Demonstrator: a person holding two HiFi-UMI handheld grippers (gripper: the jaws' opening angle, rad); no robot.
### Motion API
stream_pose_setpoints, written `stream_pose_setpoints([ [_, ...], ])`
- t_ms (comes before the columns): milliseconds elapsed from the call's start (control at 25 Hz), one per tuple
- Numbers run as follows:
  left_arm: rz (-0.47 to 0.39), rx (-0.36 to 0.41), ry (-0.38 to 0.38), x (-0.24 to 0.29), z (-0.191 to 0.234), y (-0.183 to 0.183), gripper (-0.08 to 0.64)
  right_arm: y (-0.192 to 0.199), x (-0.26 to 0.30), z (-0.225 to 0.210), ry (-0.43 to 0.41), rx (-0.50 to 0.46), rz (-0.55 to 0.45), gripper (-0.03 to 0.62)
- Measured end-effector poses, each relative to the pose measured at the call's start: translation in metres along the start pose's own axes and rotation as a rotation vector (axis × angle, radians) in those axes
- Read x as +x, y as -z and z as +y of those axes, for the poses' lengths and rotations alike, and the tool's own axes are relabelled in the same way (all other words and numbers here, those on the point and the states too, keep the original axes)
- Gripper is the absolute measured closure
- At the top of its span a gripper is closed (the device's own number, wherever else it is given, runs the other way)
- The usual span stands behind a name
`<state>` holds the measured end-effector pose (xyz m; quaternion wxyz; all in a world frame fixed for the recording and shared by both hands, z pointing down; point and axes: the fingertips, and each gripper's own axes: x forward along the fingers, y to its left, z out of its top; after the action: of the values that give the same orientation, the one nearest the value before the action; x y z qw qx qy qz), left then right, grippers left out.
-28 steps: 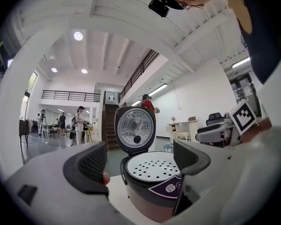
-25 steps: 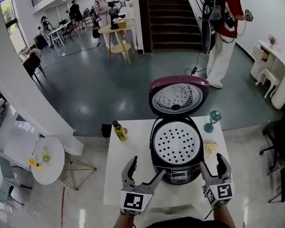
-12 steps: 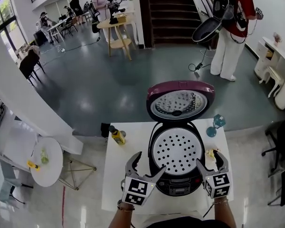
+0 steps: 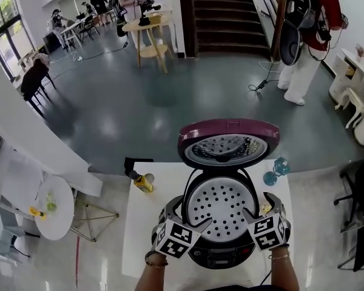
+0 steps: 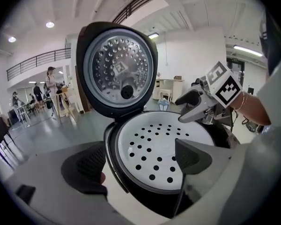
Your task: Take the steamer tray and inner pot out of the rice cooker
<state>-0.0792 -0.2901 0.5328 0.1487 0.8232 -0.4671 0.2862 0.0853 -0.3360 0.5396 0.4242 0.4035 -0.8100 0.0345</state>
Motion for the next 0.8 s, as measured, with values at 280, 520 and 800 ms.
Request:
stream_pose_setpoints([
  [280,0.167,-0.015,0.034,0.037,0.001,0.012,0.103,0.006,0.043,-0.001,0.016,-0.125,0.149,0.261],
  [520,0.251,0.019,-0.018,0.053,0.006,0.016,0.107,0.002,0.057,-0.002,0.035,-0.185,0.162,0.256],
  [800,0.268,0.107,-0.229,0.048,0.041,0.017,0.416,-0.01,0.047,-0.008,0.122,-0.273,0.08,0.461],
])
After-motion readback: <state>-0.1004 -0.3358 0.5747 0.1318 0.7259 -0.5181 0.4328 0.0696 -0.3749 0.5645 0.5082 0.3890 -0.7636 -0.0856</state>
